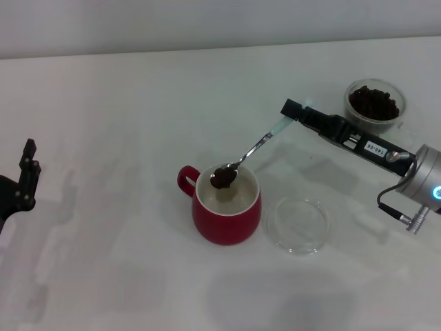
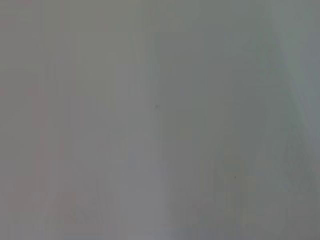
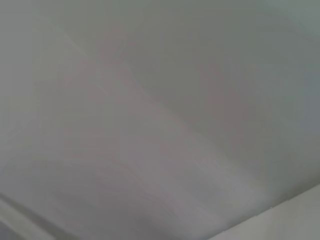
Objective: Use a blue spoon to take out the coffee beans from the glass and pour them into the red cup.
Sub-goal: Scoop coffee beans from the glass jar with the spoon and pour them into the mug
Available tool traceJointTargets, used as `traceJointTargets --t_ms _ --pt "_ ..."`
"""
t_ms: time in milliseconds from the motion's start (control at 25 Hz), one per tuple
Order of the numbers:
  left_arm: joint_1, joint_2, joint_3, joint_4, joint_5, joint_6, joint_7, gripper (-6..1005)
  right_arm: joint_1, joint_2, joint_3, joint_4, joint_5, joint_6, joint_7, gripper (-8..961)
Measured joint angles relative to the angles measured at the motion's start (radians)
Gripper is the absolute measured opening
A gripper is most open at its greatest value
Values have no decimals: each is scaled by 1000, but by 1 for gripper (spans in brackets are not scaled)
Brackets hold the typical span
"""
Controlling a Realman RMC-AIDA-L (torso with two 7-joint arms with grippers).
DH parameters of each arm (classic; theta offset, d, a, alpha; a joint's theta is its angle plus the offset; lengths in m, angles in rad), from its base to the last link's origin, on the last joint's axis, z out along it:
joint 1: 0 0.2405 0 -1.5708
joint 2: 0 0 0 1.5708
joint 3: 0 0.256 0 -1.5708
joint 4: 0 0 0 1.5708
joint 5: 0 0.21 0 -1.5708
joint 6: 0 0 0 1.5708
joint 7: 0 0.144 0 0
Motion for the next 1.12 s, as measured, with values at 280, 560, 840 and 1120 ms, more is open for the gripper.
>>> traceJointTargets --t_ms 280,560,840,1120 --pt "0 1 0 0 0 0 0 491 3 -1 -7 -6 0 -5 -74 146" --pt "1 2 0 -1 0 0 0 490 0 -4 -18 -23 0 5 -144 146" --pt "4 2 0 -3 0 0 0 490 -7 -5 -40 -46 0 28 -195 146" --pt "5 2 0 -3 0 0 0 491 -9 -5 -35 -44 6 52 -200 146"
